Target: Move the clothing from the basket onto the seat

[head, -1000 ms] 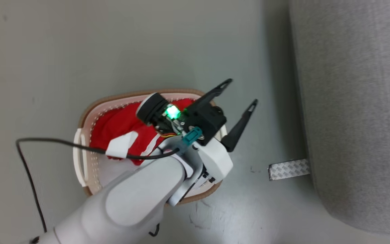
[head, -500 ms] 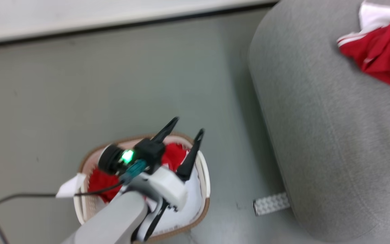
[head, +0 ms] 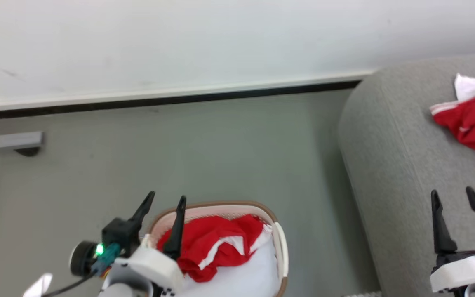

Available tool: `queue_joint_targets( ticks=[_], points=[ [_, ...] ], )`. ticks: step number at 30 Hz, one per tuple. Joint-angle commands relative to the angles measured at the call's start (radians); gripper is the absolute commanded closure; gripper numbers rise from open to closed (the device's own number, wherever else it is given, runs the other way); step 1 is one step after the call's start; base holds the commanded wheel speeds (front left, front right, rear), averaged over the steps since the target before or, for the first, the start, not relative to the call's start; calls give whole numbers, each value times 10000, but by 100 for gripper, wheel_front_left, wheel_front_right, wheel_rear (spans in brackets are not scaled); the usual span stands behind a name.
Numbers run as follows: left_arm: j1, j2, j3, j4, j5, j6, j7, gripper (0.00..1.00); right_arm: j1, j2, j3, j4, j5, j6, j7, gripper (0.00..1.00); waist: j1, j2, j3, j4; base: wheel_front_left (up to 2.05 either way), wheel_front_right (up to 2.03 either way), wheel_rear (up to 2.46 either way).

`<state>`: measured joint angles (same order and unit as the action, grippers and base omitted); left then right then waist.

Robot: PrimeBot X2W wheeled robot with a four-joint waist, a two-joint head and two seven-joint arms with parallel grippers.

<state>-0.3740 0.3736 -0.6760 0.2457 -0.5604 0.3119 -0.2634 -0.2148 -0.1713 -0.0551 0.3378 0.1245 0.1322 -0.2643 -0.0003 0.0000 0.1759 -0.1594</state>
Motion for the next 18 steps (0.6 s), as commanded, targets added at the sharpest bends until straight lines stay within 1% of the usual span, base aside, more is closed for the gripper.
queue_joint_targets(
  ticks=[1, 3, 9, 13, 18],
  points=[
    [457, -13, 207, -95, 272, -24, -8, 0, 262, 115, -14, -122, -40, -29, 3, 0, 3, 0, -513, 554, 0, 0, 0],
    [948, -128, 656, -193, 450, -146, -9, 0, 565, 383, -44, -171, -78, -29, 3, 0, 3, 0, -683, 714, 0, 0, 0],
    [2433, -623, 2088, -459, 1089, -557, -10, 0, 1301, 919, -21, 9, -335, -29, 3, 0, 3, 0, -1234, 1005, 0, 0, 0],
    [3346, -1045, 3068, -634, 1545, -954, -11, 0, 1715, 1092, 38, 165, -305, -29, 3, 0, 3, 0, -1585, 1076, 0, 0, 0],
    [4095, -1523, 4111, -655, 2073, -1497, -11, 0, 2076, 1177, 49, 313, -289, -29, 3, 0, 3, 0, -1886, 1112, 0, 0, 0]
  ],
)
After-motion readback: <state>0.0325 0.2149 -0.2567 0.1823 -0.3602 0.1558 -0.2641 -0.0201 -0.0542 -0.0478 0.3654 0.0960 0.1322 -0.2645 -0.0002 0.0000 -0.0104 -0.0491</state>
